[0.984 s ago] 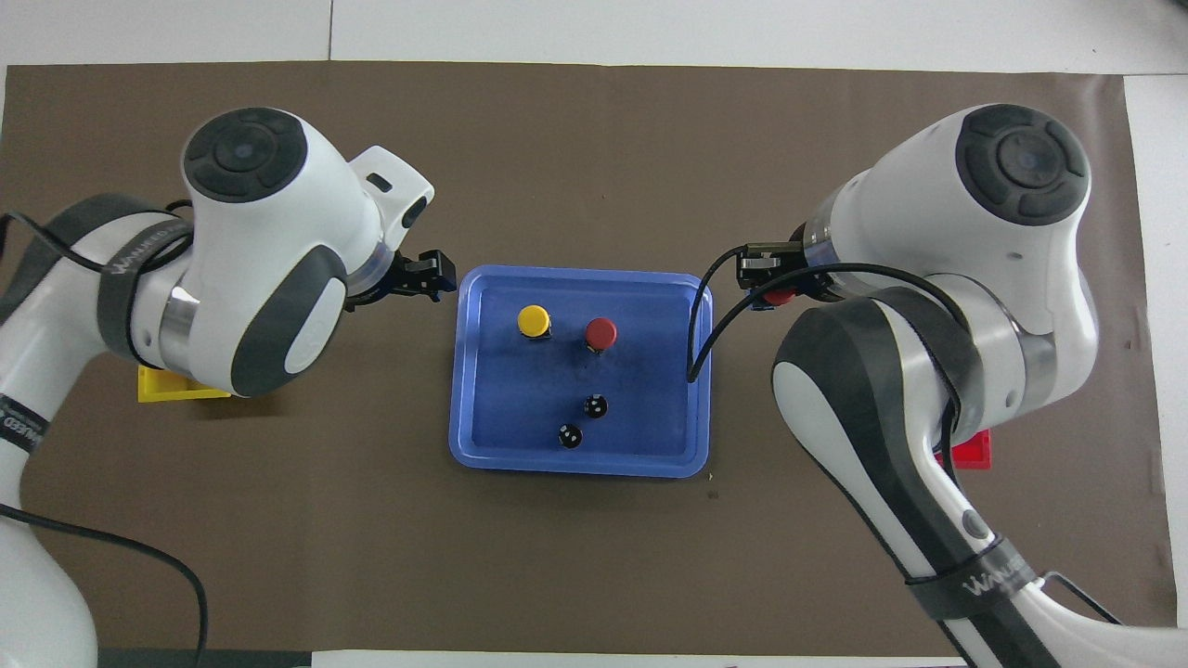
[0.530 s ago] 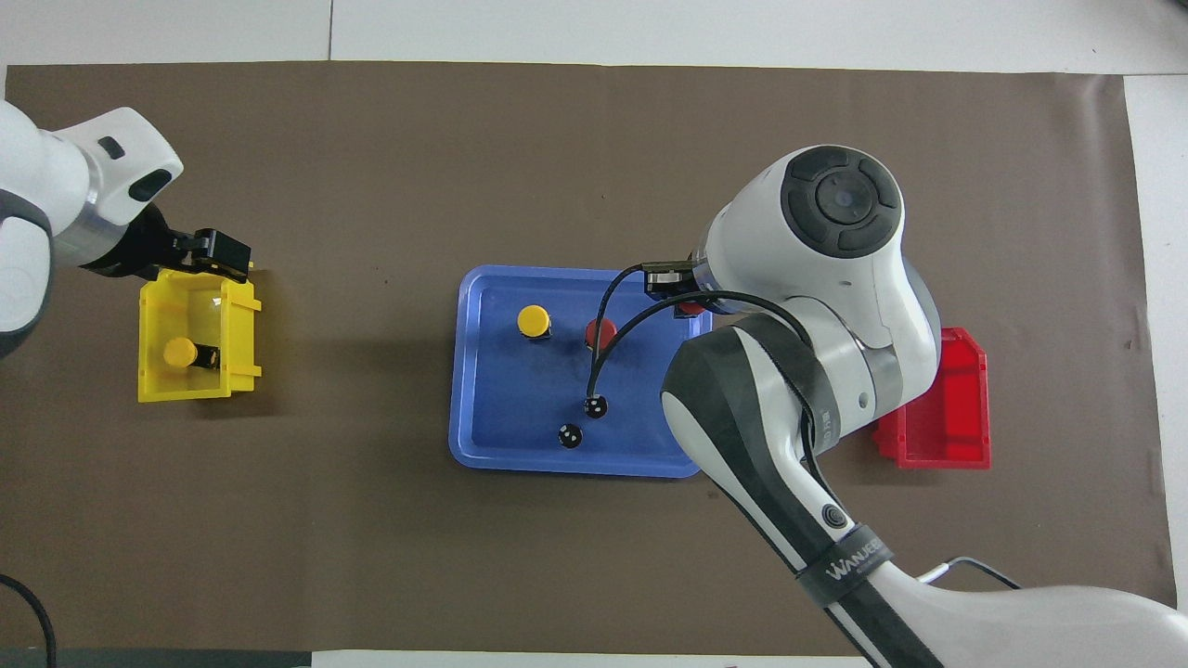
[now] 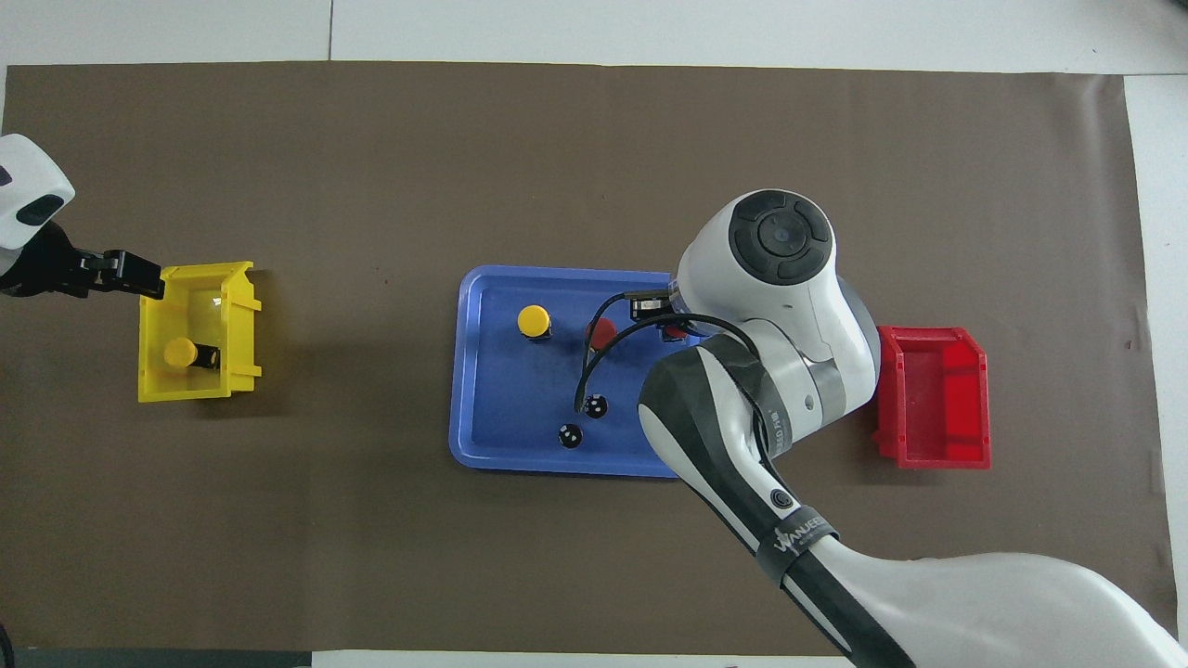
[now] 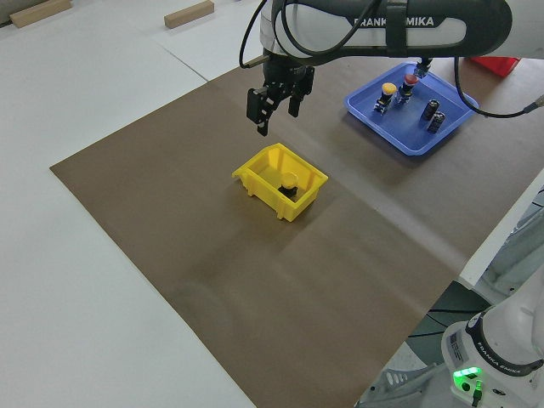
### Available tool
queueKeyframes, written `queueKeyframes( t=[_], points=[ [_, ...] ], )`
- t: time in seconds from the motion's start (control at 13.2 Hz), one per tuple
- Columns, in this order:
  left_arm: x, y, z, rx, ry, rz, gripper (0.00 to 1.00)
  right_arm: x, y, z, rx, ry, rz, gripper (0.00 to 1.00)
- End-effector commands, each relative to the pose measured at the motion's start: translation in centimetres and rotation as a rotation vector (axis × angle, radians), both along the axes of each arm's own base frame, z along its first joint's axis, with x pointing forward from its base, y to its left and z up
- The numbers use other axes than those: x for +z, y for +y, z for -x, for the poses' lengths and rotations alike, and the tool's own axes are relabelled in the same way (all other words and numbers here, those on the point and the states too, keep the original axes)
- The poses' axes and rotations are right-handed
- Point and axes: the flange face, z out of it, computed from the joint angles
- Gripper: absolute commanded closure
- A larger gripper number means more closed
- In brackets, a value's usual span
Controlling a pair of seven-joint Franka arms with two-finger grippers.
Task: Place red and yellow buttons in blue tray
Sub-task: 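Place the red button in the tray while the left gripper reaches the yellow bin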
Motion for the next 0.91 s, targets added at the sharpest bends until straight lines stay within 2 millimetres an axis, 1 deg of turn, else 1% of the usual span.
queueKeyframes(
  t=[0.0,0.08,0.15,0.23,0.38,0.45,0.53,0.61,0.68,0.76,0.83],
  points=[
    [-3.1,0.1,3.0,0.006,-0.02,0.012,0.21,-0.3,-0.8,1.1,-0.011,0.002,-0.013,0.74],
    [-4.5,0.1,3.9,0.008,-0.022,0.013,0.22,-0.5,-0.9,1.2,-0.012,0.005,-0.012,0.73],
    [-5.0,0.3,4.2,0.017,-0.027,0.015,0.23,-0.6,-0.8,1.3,-0.011,-0.002,-0.015,0.73],
    [-5.4,0.4,4.4,0.02,-0.021,0.015,0.23,-0.9,-0.6,1.3,-0.01,-0.001,-0.014,0.72],
    [-5.5,0.4,4.9,0.023,-0.018,0.017,0.23,-1.1,-0.6,1.2,-0.014,-0.007,-0.017,0.72],
    [-5.9,0.4,5.3,0.021,-0.009,0.017,0.23,-1.0,-0.5,1.2,-0.014,-0.01,-0.018,0.69],
    [-6.1,0.4,5.6,0.021,-0.009,0.017,0.24,-1.0,-0.6,1.2,-0.018,-0.008,-0.019,0.62],
    [-6.3,0.3,5.7,0.024,-0.009,0.018,0.24,-1.0,-0.5,1.2,-0.016,-0.009,-0.02,0.46],
    [-6.7,0.3,5.7,0.031,-0.015,0.018,0.24,-0.8,-0.5,1.0,-0.018,-0.012,-0.021,0.21],
    [-7.1,0.3,5.8,0.051,-0.018,0.017,0.25,-0.2,-0.4,0.7,-0.017,-0.012,-0.021,0.17],
    [-7.6,0.2,5.9,0.068,-0.026,0.016,0.26,0.8,-0.3,0.1,-0.016,-0.027,-0.023,0.0]
  ],
)
